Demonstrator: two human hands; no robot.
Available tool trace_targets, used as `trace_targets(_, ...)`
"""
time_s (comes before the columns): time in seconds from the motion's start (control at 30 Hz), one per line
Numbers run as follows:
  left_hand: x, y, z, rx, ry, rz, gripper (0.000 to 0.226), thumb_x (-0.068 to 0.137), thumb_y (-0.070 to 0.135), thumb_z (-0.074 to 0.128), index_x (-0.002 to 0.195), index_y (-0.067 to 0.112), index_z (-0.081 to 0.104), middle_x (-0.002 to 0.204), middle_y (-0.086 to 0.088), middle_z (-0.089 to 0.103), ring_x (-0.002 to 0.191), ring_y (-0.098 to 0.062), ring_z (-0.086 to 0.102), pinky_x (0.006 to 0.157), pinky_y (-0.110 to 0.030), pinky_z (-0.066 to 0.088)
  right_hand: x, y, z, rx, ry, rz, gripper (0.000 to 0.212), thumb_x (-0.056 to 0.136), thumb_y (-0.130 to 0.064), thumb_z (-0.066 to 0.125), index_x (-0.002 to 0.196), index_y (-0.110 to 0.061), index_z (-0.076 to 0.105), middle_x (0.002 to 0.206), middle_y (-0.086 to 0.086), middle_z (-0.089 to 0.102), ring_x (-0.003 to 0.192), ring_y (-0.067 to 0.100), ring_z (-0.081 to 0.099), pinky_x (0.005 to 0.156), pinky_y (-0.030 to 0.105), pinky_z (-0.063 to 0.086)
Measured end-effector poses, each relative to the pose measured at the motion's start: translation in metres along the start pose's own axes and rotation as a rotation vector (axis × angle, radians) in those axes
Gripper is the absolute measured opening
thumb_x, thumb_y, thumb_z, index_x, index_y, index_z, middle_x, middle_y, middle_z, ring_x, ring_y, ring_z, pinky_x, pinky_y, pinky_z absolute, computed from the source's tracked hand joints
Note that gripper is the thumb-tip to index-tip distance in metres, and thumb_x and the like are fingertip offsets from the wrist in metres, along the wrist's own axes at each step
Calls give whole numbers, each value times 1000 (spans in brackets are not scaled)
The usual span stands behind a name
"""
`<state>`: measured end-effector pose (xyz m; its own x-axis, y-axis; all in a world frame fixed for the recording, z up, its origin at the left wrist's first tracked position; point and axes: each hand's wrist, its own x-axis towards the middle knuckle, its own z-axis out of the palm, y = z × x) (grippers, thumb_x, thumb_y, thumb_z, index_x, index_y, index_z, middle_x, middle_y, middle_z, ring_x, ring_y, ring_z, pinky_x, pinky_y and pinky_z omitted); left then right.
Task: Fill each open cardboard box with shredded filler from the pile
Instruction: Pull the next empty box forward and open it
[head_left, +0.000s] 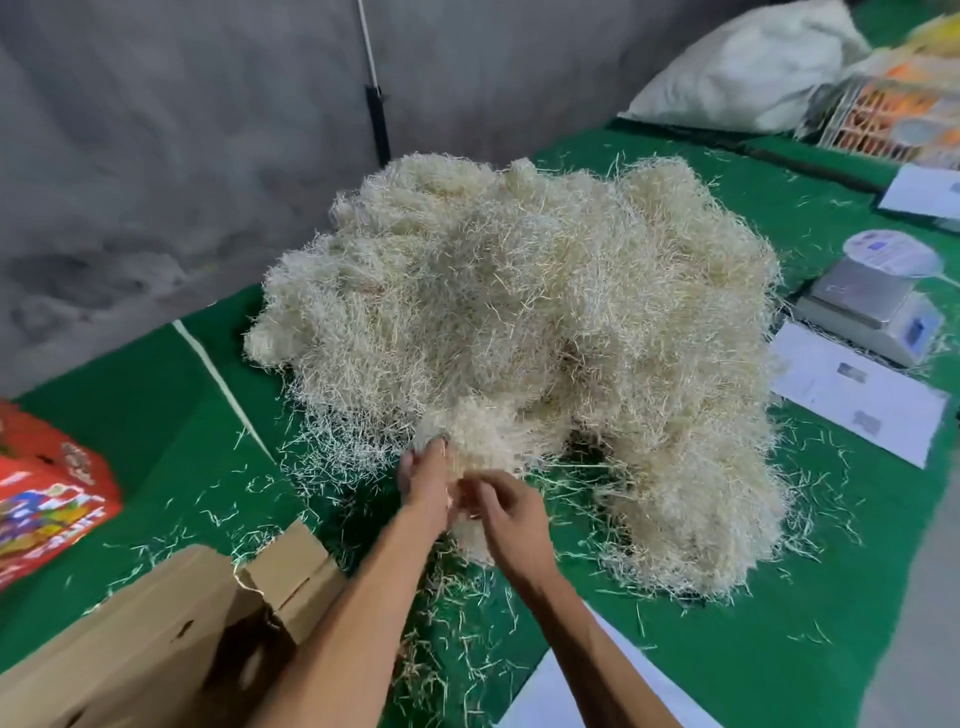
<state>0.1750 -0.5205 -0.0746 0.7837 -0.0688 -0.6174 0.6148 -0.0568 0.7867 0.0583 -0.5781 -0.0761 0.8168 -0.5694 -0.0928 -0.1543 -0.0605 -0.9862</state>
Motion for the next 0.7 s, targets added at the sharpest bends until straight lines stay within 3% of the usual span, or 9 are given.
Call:
trace_targets(0.17,-36,58,-37,-25,-20,205,65,94,55,53,150,29,31,150,-7,36,129,-28,44,105,-51,36,-38,-27,9,72,83,126,31,100,-55,45,100,-28,61,98,-7,71,91,16,70,87,45,58)
trace_targets(0.23,-59,67,-53,41,-70,348,59,100,46,49,153,35,26,157,-3,28,126,-28,50,93,-38,51,-50,-47,20,136,20,144,34,100,-50,41,97,-21,57,97,2,66,93,26,67,91,56,55)
trace_targets(0.27,-69,68,-62,110,-103,403,55,102,42,46,153,34,27,156,-3,30,110,-21,58,72,-26,57,-54,-56,28,159,-2,137,33,98,-44,38,105,-19,58,105,4,66,101,29,65,99,57,51)
trace_targets(0.33,-84,65,-82,236,-145,430,47,105,34,42,150,26,33,145,-5,43,78,-2,50,43,-6,43,-58,-73,43,116,-29,129,49,100,-32,30,146,-19,42,150,5,45,139,21,41,118,40,25)
trace_targets(0.4,-100,58,-106,341,-147,413,40,106,18,37,146,18,39,115,2,57,66,-3,45,39,-6,37,-63,-88,59,35,-39,87,55,107,-41,22,159,-23,15,165,-6,14,145,4,13,114,26,9)
trace_targets(0.47,-112,52,-135,407,-91,379,32,105,11,37,135,16,49,96,3,60,64,-6,51,41,-7,38,-69,-98,78,50,-72,37,65,104,-54,30,159,-26,12,163,-10,14,139,-2,14,112,25,10)
trace_targets(0.53,-120,47,-169,461,-23,309,29,105,13,39,130,15,53,112,-2,65,66,-1,49,51,-6,41,-82,-108,100,82,-118,-8,73,100,-53,46,159,-23,17,151,-8,33,131,4,29,111,28,22)
trace_targets(0.6,-131,46,-203,411,85,261,36,103,8,42,139,5,45,130,-11,57,63,3,39,59,-7,39,-96,-115,123,18,-160,-73,76,97,-50,55,158,-19,22,137,-14,32,127,6,33,107,29,29)
trace_targets(0.7,-149,37,-252,141,230,459,35,99,3,51,117,33,53,108,2,60,64,6,57,54,-10,46,-111,-124,153,-4,-149,-108,80,90,-49,65,153,-12,30,138,-16,31,129,6,37,108,29,32)
